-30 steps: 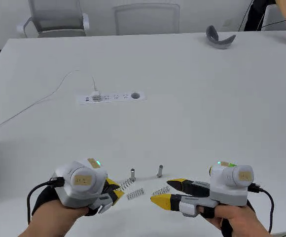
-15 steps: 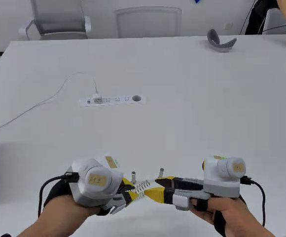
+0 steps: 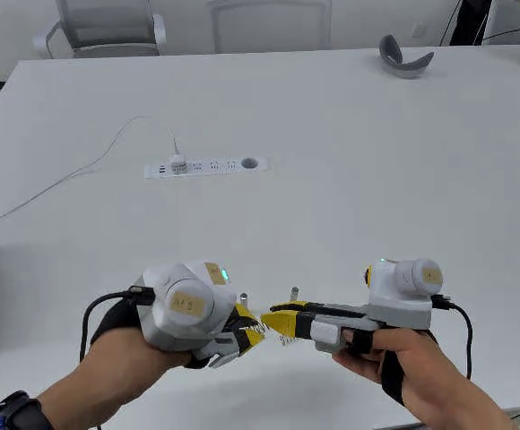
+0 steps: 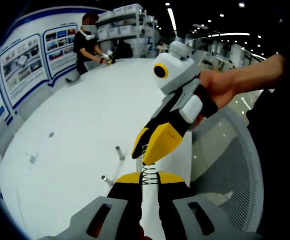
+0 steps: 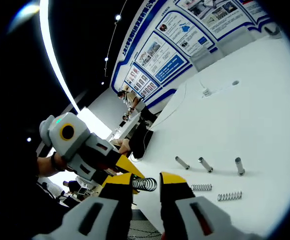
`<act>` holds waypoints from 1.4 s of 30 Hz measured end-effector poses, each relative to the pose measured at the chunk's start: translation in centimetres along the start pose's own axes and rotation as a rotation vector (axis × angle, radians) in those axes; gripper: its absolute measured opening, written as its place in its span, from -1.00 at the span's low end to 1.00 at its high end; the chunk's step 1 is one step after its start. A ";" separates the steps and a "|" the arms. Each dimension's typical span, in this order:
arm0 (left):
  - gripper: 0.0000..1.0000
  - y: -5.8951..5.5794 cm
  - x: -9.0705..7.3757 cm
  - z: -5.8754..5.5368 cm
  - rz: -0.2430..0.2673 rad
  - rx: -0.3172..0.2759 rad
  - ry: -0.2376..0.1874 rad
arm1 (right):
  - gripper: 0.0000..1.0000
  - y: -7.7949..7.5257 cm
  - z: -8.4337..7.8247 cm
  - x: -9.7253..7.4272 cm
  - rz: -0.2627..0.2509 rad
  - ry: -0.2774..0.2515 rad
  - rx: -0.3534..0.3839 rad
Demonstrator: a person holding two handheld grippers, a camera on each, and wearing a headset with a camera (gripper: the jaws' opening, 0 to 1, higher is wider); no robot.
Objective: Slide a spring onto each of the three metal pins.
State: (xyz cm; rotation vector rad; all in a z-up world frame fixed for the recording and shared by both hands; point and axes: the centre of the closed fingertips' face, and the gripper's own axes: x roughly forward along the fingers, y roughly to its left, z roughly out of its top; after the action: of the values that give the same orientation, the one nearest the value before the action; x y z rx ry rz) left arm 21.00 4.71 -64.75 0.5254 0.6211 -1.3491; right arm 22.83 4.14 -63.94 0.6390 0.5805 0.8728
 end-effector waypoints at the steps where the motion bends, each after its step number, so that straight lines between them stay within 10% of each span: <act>1: -0.79 0.1 0.0 0.1 0.001 -0.001 -0.005 | -0.62 0.2 0.1 0.0 0.013 -0.003 0.007; 20: -0.80 0.3 -0.2 1.3 -0.029 0.004 -0.052 | -0.76 1.7 1.4 -0.7 0.053 0.049 -0.031; 42: -0.81 -0.9 -1.0 2.4 -0.097 -0.033 -0.151 | -0.75 3.8 0.4 -1.1 0.140 0.534 -0.557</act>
State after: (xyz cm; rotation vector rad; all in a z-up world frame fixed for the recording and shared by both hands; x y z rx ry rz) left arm 20.26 3.65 -62.35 0.3668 0.5494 -1.4528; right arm 20.59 4.98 -60.73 -0.0724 0.7310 1.2866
